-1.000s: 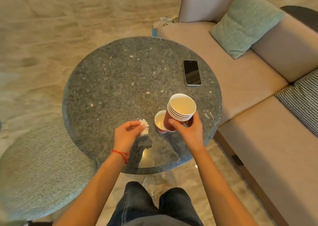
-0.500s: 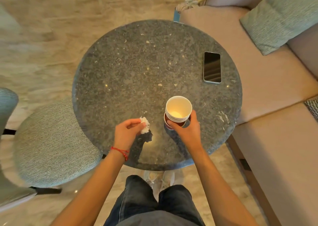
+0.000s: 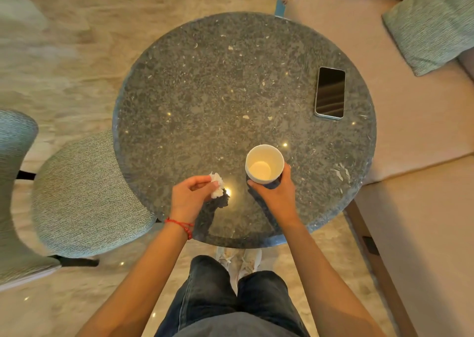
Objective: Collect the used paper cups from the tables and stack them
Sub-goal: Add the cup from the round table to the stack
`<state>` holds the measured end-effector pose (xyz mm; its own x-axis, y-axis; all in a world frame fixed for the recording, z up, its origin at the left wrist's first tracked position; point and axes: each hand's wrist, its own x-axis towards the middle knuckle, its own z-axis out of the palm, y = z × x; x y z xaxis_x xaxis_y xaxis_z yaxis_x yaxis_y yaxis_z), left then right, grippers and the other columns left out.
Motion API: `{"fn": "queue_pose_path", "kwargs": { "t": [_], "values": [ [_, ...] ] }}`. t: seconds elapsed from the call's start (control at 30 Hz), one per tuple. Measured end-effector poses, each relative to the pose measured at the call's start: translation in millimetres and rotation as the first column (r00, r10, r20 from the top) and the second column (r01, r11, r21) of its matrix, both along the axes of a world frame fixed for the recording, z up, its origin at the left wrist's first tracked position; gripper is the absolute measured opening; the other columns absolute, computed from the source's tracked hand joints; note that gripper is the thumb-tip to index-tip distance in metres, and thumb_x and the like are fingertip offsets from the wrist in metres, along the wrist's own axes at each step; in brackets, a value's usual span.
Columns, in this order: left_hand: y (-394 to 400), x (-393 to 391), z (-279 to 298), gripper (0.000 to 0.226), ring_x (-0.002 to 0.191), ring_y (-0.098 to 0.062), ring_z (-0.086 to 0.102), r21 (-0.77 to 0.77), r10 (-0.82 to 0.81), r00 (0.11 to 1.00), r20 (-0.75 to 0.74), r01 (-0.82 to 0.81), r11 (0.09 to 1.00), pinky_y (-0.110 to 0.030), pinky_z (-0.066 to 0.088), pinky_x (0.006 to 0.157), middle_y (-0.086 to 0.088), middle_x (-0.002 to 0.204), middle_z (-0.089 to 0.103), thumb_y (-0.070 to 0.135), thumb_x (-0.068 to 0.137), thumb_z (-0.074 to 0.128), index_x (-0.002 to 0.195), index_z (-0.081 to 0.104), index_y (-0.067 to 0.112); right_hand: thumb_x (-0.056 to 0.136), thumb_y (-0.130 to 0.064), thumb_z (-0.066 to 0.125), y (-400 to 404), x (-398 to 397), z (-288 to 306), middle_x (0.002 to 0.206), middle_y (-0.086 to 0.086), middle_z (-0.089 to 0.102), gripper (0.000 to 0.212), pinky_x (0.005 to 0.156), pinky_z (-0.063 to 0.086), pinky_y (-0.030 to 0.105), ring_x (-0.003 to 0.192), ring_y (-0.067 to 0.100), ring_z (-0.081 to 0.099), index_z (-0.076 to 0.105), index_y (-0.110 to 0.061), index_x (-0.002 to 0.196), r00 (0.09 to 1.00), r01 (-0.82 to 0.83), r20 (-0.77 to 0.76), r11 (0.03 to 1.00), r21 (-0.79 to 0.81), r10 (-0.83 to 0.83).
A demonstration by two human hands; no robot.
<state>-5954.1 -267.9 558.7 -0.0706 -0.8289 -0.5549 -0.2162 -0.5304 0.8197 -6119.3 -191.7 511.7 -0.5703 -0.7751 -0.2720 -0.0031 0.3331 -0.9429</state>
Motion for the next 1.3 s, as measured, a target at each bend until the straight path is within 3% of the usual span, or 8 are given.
{"fn": "queue_pose_path", "kwargs": {
  "t": [0.27,0.4,0.63,0.77,0.87,1.1,1.3],
  "values": [
    [3.5,-10.6,3.2,0.015,0.054,0.004,0.062,-0.033,0.021,0.999,-0.030,-0.022,0.999,-0.009,0.049,0.052,-0.001,0.073,0.066,0.001,0.075,0.071,0.081,0.067,0.013,0.067,-0.019,0.083,6.3,-7.1,8.8,0.108,-0.030,0.047,0.062,0.066,0.037,-0.006,0.093,-0.031,0.044,0.043,-0.046,0.105,0.998,-0.015,0.053,1.000,-0.013,0.015],
    [8.1,-22.9,5.4,0.015,0.069,-0.008,0.064,-0.026,-0.013,0.999,-0.053,0.012,1.000,-0.014,0.054,0.061,-0.004,0.079,0.068,0.003,0.075,0.072,0.088,0.068,0.010,0.068,-0.010,0.081,23.4,-14.7,16.4,0.106,-0.024,0.051,0.060,0.059,0.042,-0.003,0.090,-0.027,0.050,0.046,-0.044,0.103,0.996,0.005,0.092,0.998,-0.058,0.001],
    [14.5,-61.1,10.6,0.015,0.059,-0.001,0.066,-0.017,-0.200,0.972,-0.122,0.199,0.980,-0.010,0.050,0.053,0.004,0.066,0.070,0.000,0.074,0.072,0.078,0.068,0.014,0.068,-0.008,0.081,62.7,-27.3,23.9,0.105,-0.026,0.053,0.060,0.066,0.040,-0.003,0.091,-0.026,0.051,0.045,-0.041,0.104,0.973,0.230,0.047,0.971,-0.059,-0.228],
    [17.1,-87.0,12.0,0.017,0.055,0.001,0.064,-0.032,-0.382,0.915,-0.128,0.381,0.924,-0.009,0.049,0.054,0.009,0.059,0.069,0.000,0.072,0.073,0.074,0.067,0.017,0.067,-0.016,0.083,88.5,-23.4,26.2,0.100,-0.038,0.058,0.062,0.069,0.040,-0.004,0.095,-0.025,0.050,0.045,-0.047,0.106,0.924,0.382,0.042,0.922,-0.056,-0.380],
    [22.0,-101.4,13.2,0.016,0.058,0.000,0.065,-0.032,-0.508,0.849,-0.148,0.509,0.860,-0.010,0.050,0.055,0.009,0.060,0.070,0.001,0.071,0.074,0.075,0.068,0.015,0.066,-0.022,0.083,111.1,-12.9,30.8,0.101,-0.045,0.055,0.063,0.072,0.042,-0.001,0.098,-0.020,0.053,0.045,-0.050,0.108,0.856,0.517,0.035,0.854,-0.053,-0.516],
    [61.1,-130.3,15.6,0.018,0.058,-0.001,0.066,-0.052,-0.756,0.633,-0.168,0.760,0.648,-0.013,0.053,0.056,0.010,0.057,0.069,-0.002,0.074,0.071,0.074,0.066,0.015,0.054,-0.044,0.082,177.8,29.1,37.1,0.102,-0.032,0.056,0.063,0.069,0.042,-0.001,0.096,-0.021,0.051,0.044,-0.056,0.103,0.597,0.802,0.009,0.596,-0.028,-0.802],
    [150.6,-148.5,22.7,0.018,0.053,-0.001,0.064,-0.079,-0.917,0.351,-0.188,0.926,0.370,-0.011,0.051,0.051,0.007,0.056,0.068,-0.003,0.074,0.070,0.074,0.064,0.013,0.062,-0.028,0.084,258.2,71.6,44.8,0.103,-0.027,0.063,0.062,0.076,0.046,0.009,0.101,-0.009,0.057,0.048,-0.048,0.108,0.321,0.943,-0.002,0.320,-0.092,-0.947]
  ]
}}
